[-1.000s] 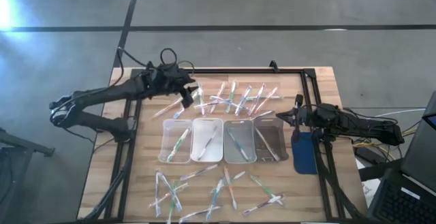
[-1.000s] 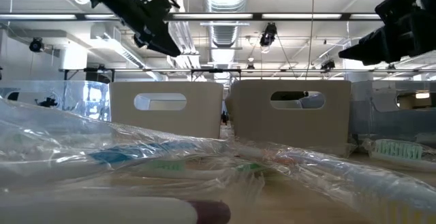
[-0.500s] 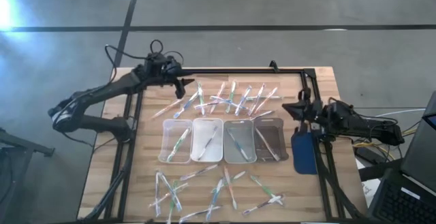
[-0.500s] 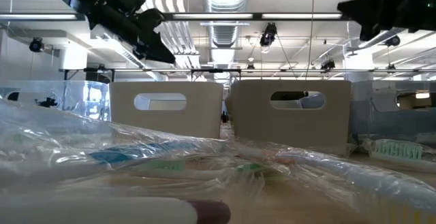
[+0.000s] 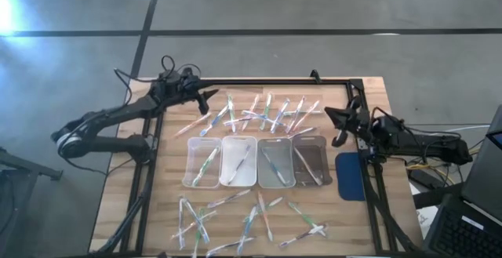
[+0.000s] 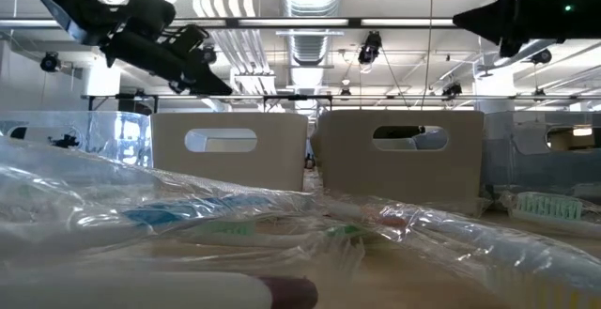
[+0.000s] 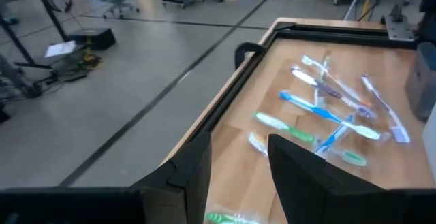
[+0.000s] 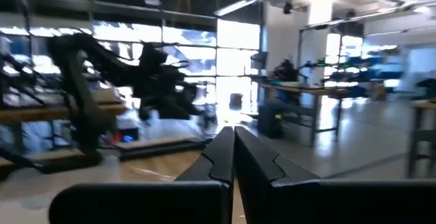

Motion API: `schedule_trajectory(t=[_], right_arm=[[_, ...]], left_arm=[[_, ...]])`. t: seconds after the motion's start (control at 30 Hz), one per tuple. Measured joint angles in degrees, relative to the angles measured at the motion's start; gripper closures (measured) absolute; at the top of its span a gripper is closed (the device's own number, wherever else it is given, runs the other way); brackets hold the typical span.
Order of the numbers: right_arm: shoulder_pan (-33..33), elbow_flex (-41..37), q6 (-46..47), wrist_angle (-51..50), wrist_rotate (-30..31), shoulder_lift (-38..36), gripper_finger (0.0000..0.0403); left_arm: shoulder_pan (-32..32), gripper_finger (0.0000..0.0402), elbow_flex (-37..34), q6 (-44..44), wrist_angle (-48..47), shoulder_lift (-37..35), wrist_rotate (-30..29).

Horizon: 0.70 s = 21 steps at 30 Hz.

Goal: Pick & Place Toothbrushes
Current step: Put the orange toothbrush into the black bin

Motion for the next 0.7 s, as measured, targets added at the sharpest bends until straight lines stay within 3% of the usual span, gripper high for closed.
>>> schedule_trajectory(t=[0.13, 0.2, 0.7], right_arm=[[-0.2, 2.8, -1.9, -0.2, 7.9, 4.8, 0.0394], [-0.6, 4.3, -3.2, -1.0, 9.1, 7.3, 0.0394], [-4.8, 19.7, -1.7, -11.7, 9.1, 29.9, 0.0394]], left_arm=[[0.0, 0.0251, -2.6, -0.2, 0.4, -1.8, -2.1], [0.0, 0.0251, -3.3, -0.1, 0.5, -2.6, -2.6], [0.0, 0.0250, -4.0, -0.1, -0.1, -3.3, -2.7]])
